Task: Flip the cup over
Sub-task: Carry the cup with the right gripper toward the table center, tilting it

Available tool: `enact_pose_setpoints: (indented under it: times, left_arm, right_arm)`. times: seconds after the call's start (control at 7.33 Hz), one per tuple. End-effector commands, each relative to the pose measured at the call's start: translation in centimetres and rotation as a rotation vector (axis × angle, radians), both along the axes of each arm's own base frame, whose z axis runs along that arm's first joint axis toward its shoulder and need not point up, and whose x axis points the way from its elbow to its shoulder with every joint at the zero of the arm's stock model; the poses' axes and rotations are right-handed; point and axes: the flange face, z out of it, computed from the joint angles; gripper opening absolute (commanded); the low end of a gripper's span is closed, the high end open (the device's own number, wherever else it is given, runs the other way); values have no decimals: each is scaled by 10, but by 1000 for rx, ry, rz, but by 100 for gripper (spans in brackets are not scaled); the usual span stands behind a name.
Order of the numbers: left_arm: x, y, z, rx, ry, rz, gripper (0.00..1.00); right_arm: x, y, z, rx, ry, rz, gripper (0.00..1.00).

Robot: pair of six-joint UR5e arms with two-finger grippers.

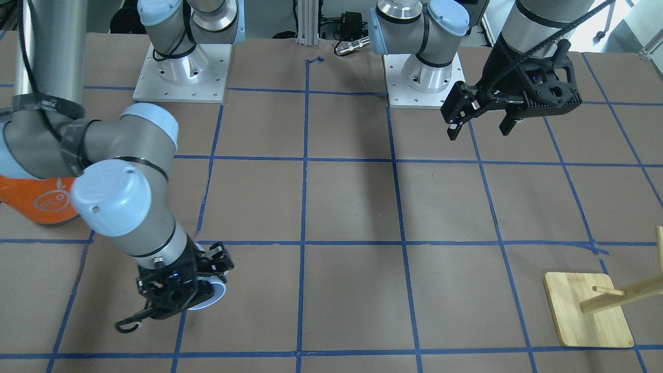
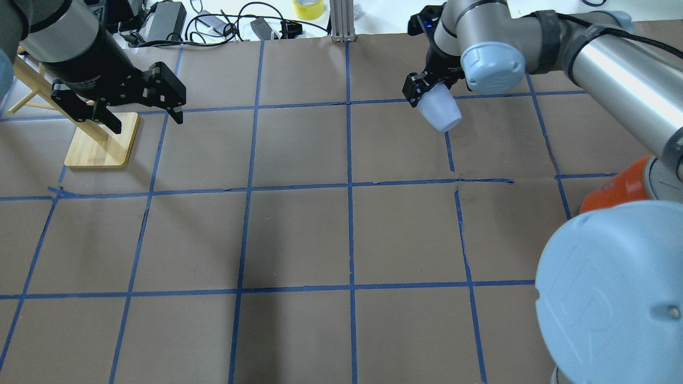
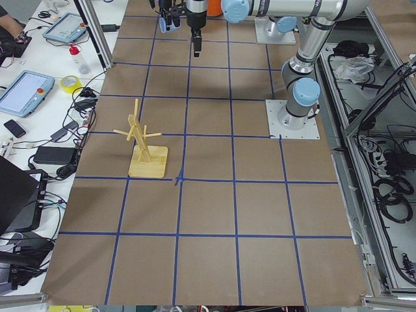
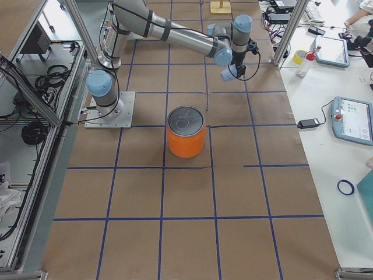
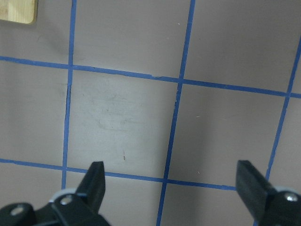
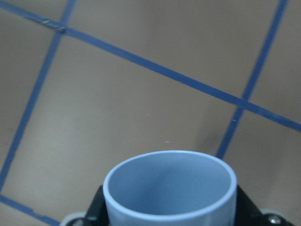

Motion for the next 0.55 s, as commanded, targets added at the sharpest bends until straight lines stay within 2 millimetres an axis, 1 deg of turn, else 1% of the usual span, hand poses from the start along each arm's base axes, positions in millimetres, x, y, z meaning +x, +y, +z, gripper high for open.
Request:
enact_pose_setpoints:
  times: [0.0,0.14,0.27,0.41]
  left_arm:
    - [37,-6,1,-1,-65,23,100]
    - [55,-7,2,0,-70,36,100]
    - [58,-6,3,1,-72,40,100]
    - [58,-6,3,1,-72,40,100]
  right_arm:
    - [133,60,2,-21,32,344,23]
    - [152,71,-1,-40,65,540,24]
    - [154,73,-4,-40,60,616,24]
    - [163,80,-27,-26,38,675,24]
